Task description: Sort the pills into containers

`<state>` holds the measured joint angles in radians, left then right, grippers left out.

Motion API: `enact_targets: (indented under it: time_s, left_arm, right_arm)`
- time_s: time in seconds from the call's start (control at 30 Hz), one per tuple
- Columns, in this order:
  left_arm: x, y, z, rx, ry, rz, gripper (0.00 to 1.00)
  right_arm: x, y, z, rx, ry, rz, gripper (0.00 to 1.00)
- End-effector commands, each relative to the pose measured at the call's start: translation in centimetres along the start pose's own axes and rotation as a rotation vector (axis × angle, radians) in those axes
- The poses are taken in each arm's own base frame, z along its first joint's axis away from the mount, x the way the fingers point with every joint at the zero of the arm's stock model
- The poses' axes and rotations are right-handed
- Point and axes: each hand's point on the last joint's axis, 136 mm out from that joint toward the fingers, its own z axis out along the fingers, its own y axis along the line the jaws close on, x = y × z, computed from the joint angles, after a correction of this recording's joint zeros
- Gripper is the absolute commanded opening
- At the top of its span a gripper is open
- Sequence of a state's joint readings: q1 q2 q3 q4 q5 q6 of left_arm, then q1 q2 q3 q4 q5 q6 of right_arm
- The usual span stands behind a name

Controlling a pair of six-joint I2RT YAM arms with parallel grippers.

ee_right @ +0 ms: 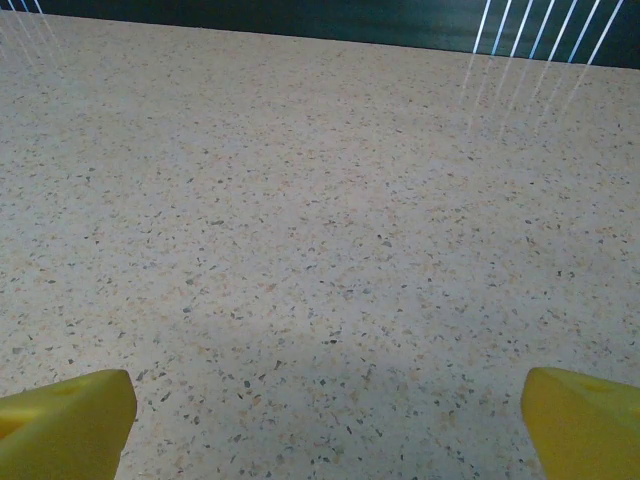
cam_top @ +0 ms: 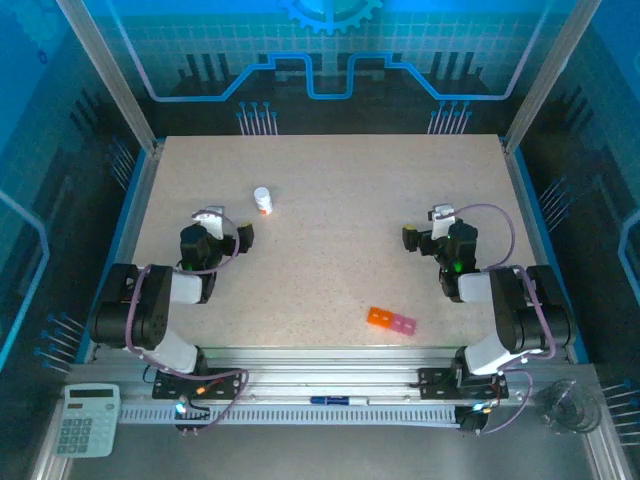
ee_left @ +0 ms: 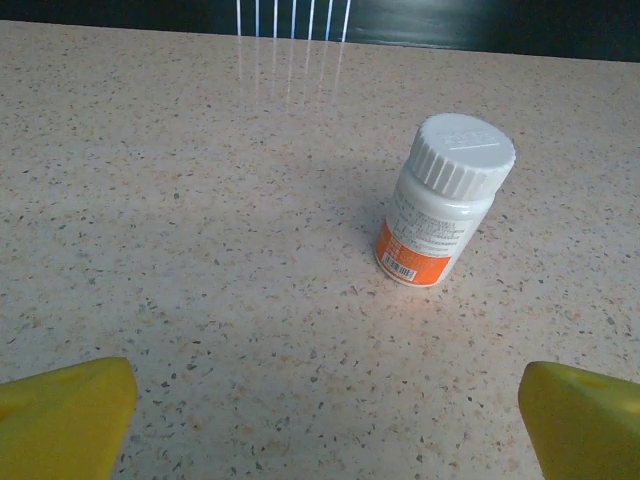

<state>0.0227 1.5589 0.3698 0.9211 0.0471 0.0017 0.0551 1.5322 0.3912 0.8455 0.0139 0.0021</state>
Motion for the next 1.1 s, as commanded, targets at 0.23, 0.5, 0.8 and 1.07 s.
enact_targets:
  time_s: [0.23, 0.5, 0.8, 1.07]
  left_arm:
    - [-0.94, -0.02, 0.07, 0.012, -0.023, 0.0, 0.99]
    - [-0.89, 0.0, 0.11, 0.012, -0.02, -0.002, 0.99]
    - [-0.9, 0.4, 0.13, -0.012, -0.018, -0.006, 0.99]
    - [-1.03, 0.25, -0.04, -0.005, -0.028, -0.004, 0.99]
  right_arm:
    - [-1.02, -0.24, 0.2, -0.004, -0.026, -0.012, 1.0]
    - [-1.03, -0.23, 0.19, -0.004, -0.026, -0.012, 1.0]
    - [-1.03, -0.26, 0.21, -0.008, -0.025, -0.009, 1.0]
    - [-1.05, -0.32, 0.16, -0.007, -0.029, -0.007, 1.0]
